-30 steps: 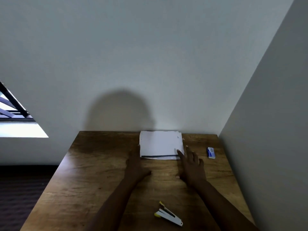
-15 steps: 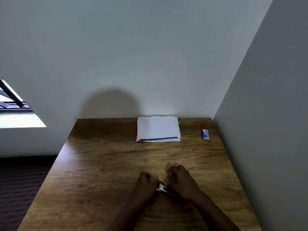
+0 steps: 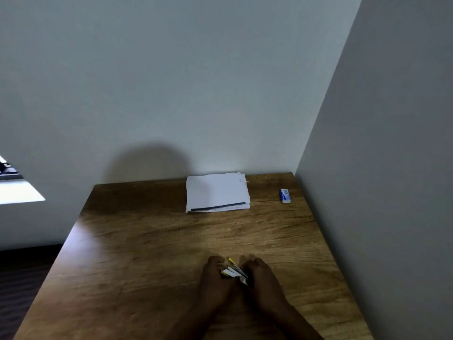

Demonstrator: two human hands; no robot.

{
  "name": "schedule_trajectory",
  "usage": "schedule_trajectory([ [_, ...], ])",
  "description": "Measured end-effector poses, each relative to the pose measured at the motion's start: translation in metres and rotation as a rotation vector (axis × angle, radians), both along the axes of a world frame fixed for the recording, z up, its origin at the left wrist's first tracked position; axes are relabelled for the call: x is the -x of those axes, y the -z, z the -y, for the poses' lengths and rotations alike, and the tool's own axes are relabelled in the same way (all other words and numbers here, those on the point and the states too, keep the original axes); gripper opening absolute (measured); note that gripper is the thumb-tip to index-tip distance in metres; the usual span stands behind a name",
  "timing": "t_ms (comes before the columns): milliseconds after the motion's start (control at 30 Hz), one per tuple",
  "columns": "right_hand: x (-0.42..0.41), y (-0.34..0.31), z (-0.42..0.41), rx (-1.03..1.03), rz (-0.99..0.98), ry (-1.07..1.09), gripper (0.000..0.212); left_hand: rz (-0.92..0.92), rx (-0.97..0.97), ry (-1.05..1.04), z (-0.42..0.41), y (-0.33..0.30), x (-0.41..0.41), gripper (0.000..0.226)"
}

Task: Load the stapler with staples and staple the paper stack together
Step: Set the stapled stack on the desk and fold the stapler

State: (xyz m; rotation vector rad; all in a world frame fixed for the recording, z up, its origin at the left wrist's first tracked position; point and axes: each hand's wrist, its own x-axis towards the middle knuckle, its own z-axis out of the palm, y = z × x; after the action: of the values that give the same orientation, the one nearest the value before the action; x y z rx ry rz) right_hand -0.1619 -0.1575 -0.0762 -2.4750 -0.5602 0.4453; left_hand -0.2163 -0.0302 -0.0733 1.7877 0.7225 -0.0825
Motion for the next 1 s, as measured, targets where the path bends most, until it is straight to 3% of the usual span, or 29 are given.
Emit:
schedule_trajectory([
  [167, -0.013, -0.011, 0.003, -0.136, 0.048, 0.107, 0.01, 0.185, -0.143, 0.073, 0.031, -0.005, -0.024, 0.044],
  [267, -0.035, -0.019, 0.006, -0.196, 0.089, 0.167, 0.016, 0.223, -0.162, 0.047, 0.045, -0.015, -0.054, 0.066],
  [367, -0.066, -0.028, 0.01, -0.192, 0.123, 0.23, 0.02, 0.319, -0.111, -0.035, 0.052, -0.025, -0.093, 0.064],
  [500, -0.105, -0.036, 0.013, -0.154, 0.152, 0.283, 0.024, 0.31, 0.007, -0.035, 0.059, -0.03, -0.14, 0.058],
  [800, -0.149, -0.025, 0.019, -0.012, 0.131, 0.197, 0.044, 0.22, -0.117, 0.159, 0.055, -0.013, -0.19, 0.035],
  [1000, -0.162, -0.018, 0.017, -0.074, 0.151, 0.216, 0.049, 0.239, -0.12, 0.271, 0.054, -0.006, -0.211, 0.028],
])
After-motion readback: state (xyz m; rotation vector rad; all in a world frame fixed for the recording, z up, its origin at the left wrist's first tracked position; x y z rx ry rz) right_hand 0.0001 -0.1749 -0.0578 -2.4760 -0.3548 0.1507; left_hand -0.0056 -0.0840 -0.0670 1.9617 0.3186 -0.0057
